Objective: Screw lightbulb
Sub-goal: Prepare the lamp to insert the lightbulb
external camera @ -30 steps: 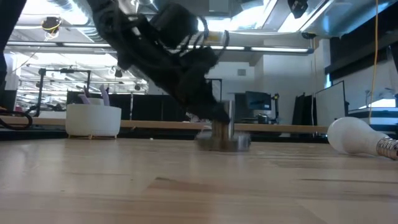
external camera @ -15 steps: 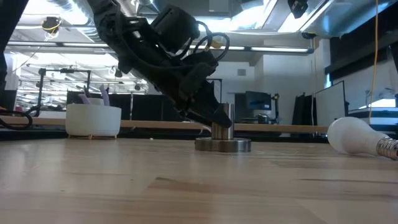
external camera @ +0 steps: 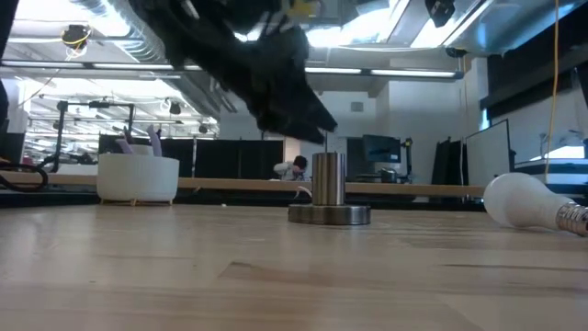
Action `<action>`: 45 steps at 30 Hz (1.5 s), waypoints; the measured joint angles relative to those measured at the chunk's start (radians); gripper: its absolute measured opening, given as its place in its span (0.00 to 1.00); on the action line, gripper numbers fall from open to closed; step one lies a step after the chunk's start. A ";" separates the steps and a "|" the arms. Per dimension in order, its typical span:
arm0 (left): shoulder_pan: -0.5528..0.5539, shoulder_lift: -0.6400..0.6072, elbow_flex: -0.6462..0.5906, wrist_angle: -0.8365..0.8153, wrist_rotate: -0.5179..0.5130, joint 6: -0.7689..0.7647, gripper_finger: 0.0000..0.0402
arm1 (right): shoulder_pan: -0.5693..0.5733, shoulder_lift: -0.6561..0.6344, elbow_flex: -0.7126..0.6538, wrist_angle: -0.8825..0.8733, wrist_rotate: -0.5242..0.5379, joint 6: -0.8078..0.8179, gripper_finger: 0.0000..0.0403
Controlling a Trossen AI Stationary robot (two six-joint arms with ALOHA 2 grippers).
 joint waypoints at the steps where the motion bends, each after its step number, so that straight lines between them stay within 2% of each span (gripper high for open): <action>1: 0.000 -0.026 0.000 -0.024 -0.009 0.007 0.77 | 0.000 0.000 0.000 -0.001 0.000 0.004 0.07; 10: 0.001 -0.340 0.000 -0.402 -0.113 -0.084 0.77 | 0.000 0.029 0.000 0.079 -0.005 0.036 0.07; 16: 0.001 -0.521 0.000 -0.584 -0.115 -0.226 0.77 | 0.000 0.058 0.000 0.123 -0.146 0.357 0.07; 19: 0.002 -0.583 0.000 -0.671 -0.118 -0.278 0.77 | 0.000 0.074 0.000 0.105 -0.244 0.395 0.07; 21: 0.002 -0.607 0.000 -0.717 -0.120 -0.296 0.77 | 0.000 0.080 0.000 0.087 -0.259 0.432 0.07; 26: 0.002 -0.612 0.000 -0.776 -0.131 -0.313 0.77 | 0.001 0.090 0.000 0.078 -0.261 0.689 0.07; 31: 0.002 -0.587 0.000 -0.774 -0.146 -0.286 0.77 | 0.000 0.092 0.000 0.022 -0.261 0.850 0.07; 35: 0.002 -0.567 0.000 -0.769 -0.158 -0.275 0.77 | 0.000 0.097 0.000 -0.086 -0.233 1.123 0.07; 41: 0.002 -0.544 0.000 -0.767 -0.161 -0.263 0.77 | 0.001 0.106 0.000 -0.204 -0.216 1.233 0.02; 45: 0.002 -0.543 0.000 -0.765 -0.168 -0.263 0.77 | 0.001 0.106 0.000 -0.352 -0.177 1.257 0.02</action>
